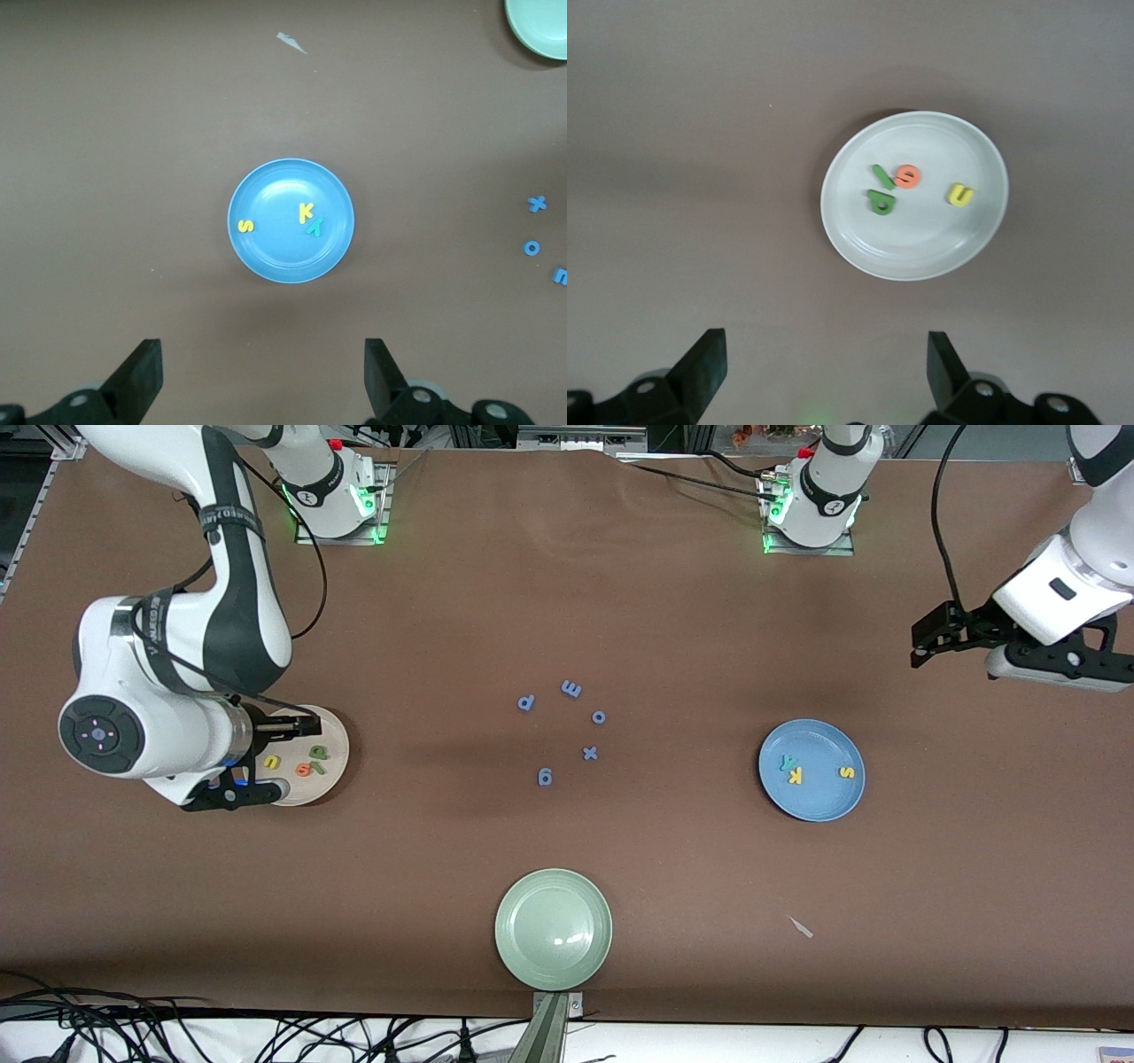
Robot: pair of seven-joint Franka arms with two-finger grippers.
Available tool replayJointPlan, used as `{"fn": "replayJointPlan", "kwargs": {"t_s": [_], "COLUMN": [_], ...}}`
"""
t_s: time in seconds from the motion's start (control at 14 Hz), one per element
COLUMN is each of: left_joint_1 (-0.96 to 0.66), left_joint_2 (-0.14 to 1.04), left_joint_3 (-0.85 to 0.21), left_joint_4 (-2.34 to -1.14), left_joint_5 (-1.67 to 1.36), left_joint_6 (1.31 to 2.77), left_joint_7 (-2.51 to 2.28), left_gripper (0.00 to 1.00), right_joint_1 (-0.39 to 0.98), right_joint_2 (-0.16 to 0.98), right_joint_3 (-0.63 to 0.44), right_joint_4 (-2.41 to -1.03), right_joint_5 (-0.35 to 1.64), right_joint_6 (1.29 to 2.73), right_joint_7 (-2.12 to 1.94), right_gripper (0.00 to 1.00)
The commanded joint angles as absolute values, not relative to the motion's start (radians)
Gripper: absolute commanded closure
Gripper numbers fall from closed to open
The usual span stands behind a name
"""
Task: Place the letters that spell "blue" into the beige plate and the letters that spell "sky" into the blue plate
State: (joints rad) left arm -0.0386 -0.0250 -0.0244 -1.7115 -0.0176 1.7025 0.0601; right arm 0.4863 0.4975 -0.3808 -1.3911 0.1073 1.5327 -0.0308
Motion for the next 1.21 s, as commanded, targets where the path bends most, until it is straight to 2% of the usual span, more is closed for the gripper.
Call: {"fn": "replayJointPlan", "kwargs": {"t_s": [0.0,0.14,0.29,0.36,0.71,1.14], "left_joint_1": [-0.032,-0.025,-0.026,-0.026,-0.028,-0.028], "left_joint_2": [-0.051,-0.048,-0.043,-0.040,-0.040,-0.040], "left_joint_3": [-0.031,-0.031,-0.032,-0.032,-0.031,-0.031], "left_joint_4": [-1.740,-1.732,-1.720,-1.718,-1.717,-1.717], "left_joint_5": [0.005,0.008,0.009,0.009,0.008,0.008], "left_joint_6": [1.727,1.721,1.713,1.713,1.713,1.707], "left_joint_7": [0.043,0.044,0.045,0.043,0.046,0.044], "left_gripper": [0.00,0.00,0.00,0.00,0.00,0.00], "right_joint_1": [0.402,0.301,0.163,0.122,0.045,0.051], "right_joint_2": [0.298,0.183,0.094,0.062,-0.035,-0.037], "right_joint_3": [-0.188,-0.050,0.056,0.073,0.063,-0.024], "right_joint_4": [-1.610,-1.750,-1.821,-1.836,-1.827,-1.743], "right_joint_5": [-0.059,-0.144,-0.152,-0.150,-0.109,-0.049], "right_joint_6": [1.655,1.747,1.779,1.781,1.767,1.595], "right_joint_7": [0.021,0.076,0.072,0.069,0.058,0.058], "right_gripper": [0.00,0.00,0.00,0.00,0.00,0.00]}}
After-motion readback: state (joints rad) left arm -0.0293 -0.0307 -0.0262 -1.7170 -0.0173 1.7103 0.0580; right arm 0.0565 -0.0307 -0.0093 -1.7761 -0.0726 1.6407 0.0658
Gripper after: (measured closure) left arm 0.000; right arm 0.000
